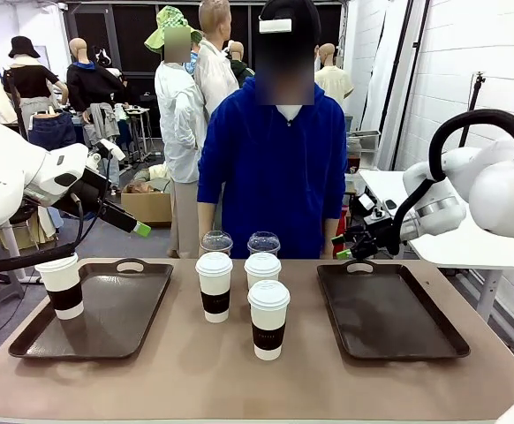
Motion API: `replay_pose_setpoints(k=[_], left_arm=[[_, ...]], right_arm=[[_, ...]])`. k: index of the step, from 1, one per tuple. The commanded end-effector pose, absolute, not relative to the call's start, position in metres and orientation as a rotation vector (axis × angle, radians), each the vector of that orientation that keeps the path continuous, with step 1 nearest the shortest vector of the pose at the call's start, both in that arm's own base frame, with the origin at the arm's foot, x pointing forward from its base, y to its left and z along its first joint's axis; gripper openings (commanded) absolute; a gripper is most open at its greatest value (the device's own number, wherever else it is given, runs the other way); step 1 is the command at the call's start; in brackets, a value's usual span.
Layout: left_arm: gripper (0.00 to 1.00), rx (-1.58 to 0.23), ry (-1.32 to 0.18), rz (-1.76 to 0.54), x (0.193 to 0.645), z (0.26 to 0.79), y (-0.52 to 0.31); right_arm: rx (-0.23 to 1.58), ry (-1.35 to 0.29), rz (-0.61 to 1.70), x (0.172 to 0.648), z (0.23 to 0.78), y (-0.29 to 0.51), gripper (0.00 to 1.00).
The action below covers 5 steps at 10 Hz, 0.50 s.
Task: Distribute the coffee onto the tray.
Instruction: Pick up one iced Americano and place it on the right Handle tray.
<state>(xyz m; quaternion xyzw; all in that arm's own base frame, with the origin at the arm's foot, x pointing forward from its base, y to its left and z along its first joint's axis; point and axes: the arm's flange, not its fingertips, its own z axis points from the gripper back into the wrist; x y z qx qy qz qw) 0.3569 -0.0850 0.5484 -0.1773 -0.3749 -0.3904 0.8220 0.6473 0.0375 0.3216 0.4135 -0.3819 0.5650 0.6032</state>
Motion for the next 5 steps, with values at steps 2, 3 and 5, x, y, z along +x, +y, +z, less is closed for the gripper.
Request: replay_pose_setpoints(k=[2,3,5], left_arm=[[1.0,-0.393,-0.799,-0.829,0.357,0.547,-0.084],[1.0,-0.393,-0.799,-0.829,0.357,0.547,-0.084],[1.0,-0.393,-0.799,-0.829,0.357,0.547,-0.084]], right_arm=[[0.998,-0.938,1.276,0.656,0.3,0.041,1.0],[0.997,-0.948,1.262,0.657,0.292,0.041,1.0],[1.011,-0.95,1.254,0.658,0.279,0.043,1.0]])
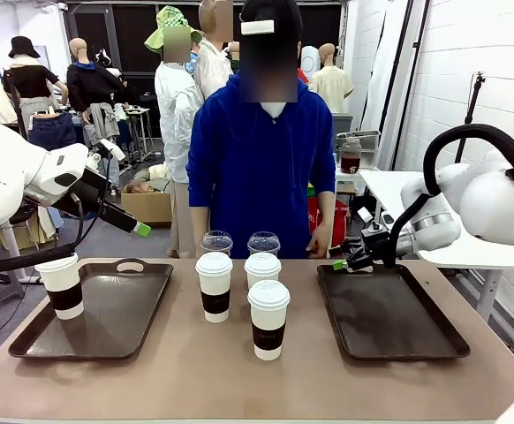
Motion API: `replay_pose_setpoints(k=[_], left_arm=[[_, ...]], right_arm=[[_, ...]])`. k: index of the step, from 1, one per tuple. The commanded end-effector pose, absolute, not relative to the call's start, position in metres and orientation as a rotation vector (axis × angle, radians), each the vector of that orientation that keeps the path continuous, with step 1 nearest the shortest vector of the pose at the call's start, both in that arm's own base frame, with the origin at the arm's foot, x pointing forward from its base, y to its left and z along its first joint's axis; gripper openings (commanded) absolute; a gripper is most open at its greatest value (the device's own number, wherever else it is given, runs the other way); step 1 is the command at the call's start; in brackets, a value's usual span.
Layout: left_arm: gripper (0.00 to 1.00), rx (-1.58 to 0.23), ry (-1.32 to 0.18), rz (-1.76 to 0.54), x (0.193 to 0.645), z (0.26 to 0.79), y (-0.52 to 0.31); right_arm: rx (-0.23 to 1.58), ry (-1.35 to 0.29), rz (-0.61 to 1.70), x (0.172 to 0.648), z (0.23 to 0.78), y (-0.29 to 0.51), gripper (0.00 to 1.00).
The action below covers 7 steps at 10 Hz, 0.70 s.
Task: Distribute the coffee onto the tray.
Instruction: Pick up one iced Americano and place it on the right Handle tray.
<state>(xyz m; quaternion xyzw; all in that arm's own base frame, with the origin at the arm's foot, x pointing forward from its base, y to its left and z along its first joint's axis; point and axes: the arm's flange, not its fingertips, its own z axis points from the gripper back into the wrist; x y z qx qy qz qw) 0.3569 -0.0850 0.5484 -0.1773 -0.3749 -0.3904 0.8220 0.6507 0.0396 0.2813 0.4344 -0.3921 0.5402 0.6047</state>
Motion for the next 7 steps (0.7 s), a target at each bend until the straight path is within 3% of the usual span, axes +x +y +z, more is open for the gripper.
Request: replay_pose_setpoints(k=[1,7], left_arm=[[1.0,-0.393,-0.799,-0.829,0.357,0.547,-0.084],[1.0,-0.393,-0.799,-0.829,0.357,0.547,-0.084]], right_arm=[[1.018,-0.948,1.251,0.657,0.274,0.044,1.0],[1.018,-0.987,1.201,0.66,0.276,0.07,1.0]])
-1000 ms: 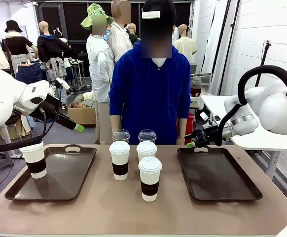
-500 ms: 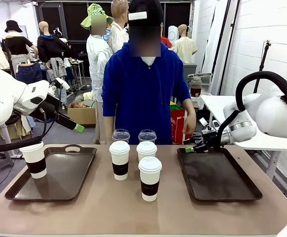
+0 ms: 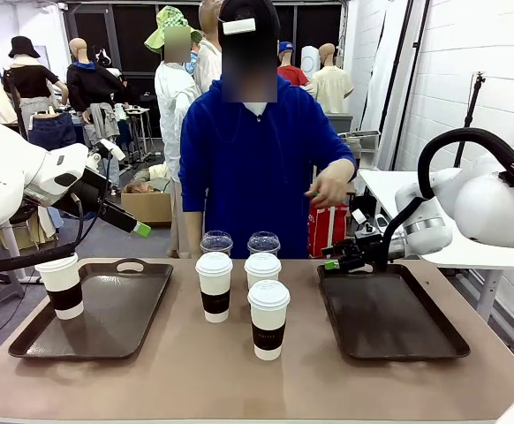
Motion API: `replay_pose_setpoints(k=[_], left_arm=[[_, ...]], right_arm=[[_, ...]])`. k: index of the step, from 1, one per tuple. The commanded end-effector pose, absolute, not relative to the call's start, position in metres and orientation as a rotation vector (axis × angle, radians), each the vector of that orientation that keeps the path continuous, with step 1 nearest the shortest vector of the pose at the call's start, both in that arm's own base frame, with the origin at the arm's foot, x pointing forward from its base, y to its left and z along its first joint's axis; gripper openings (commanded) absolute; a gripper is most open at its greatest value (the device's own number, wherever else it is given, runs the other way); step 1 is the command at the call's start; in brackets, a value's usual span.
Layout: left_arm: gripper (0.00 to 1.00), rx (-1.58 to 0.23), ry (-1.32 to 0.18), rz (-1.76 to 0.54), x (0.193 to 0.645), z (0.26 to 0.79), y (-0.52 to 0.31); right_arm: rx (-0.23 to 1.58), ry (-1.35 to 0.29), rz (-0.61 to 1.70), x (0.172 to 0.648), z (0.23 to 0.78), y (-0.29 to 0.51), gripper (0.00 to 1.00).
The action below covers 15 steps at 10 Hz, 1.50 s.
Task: Distribute the coffee onto the tray.
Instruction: Pick up one iced Americano and place it on the right Handle tray.
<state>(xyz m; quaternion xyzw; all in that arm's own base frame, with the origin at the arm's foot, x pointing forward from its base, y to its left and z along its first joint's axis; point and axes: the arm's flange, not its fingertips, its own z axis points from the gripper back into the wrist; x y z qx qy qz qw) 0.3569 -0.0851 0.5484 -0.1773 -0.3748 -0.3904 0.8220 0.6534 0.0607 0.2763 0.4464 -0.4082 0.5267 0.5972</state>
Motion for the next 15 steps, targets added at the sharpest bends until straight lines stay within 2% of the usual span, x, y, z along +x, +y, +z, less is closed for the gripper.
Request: replay_pose_setpoints(k=[1,7,15], left_arm=[[1.0,-0.393,-0.799,-0.829,0.357,0.547,-0.084],[1.0,-0.393,-0.799,-0.829,0.357,0.547,-0.084],[1.0,-0.393,-0.799,-0.829,0.357,0.547,-0.084]], right_arm=[[1.019,-0.995,1.193,0.661,0.274,0.079,1.0],[1.093,-0.992,1.206,0.666,0.257,0.151,1.0],[1.11,-0.981,1.192,0.652,0.272,0.092,1.0]])
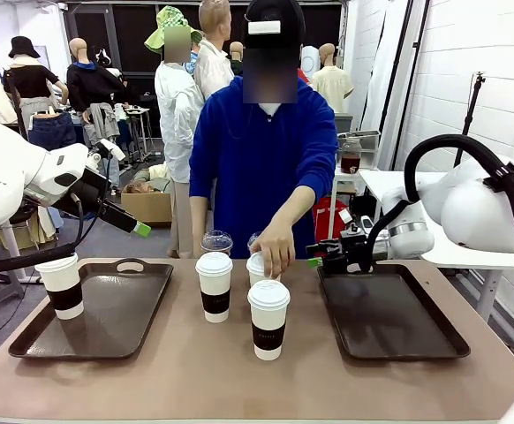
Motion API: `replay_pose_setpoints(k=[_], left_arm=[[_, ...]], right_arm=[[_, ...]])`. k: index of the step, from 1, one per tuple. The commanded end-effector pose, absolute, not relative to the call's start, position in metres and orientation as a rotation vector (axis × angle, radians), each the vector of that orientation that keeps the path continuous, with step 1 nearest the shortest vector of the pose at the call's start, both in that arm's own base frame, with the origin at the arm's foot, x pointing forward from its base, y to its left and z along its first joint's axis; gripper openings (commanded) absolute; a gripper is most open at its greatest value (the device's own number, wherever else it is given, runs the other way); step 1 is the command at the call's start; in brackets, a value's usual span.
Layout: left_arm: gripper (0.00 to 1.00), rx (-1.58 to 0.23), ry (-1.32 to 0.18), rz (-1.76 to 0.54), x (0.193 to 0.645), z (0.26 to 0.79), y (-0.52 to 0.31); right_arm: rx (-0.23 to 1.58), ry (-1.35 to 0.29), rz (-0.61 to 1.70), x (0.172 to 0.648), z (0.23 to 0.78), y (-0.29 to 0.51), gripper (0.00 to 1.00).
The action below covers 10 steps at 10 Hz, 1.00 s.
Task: Distribute the coffee onto the tray.
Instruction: Pick up one iced Americano and place it on the right Handle tray.
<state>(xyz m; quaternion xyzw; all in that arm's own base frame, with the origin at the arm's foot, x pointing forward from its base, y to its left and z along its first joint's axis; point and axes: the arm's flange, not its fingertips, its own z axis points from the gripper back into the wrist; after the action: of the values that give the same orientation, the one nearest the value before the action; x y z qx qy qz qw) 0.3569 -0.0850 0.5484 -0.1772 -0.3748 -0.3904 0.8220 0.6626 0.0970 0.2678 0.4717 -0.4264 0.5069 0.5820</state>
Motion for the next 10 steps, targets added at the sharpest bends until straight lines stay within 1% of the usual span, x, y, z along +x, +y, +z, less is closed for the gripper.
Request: replay_pose_setpoints(k=[1,10], left_arm=[[1.0,-0.393,-0.799,-0.829,0.357,0.547,-0.084],[1.0,-0.393,-0.799,-0.829,0.357,0.547,-0.084]], right_arm=[[1.115,-0.981,1.188,0.649,0.273,0.083,1.0],[1.143,-0.959,1.202,0.634,0.271,0.062,1.0]])
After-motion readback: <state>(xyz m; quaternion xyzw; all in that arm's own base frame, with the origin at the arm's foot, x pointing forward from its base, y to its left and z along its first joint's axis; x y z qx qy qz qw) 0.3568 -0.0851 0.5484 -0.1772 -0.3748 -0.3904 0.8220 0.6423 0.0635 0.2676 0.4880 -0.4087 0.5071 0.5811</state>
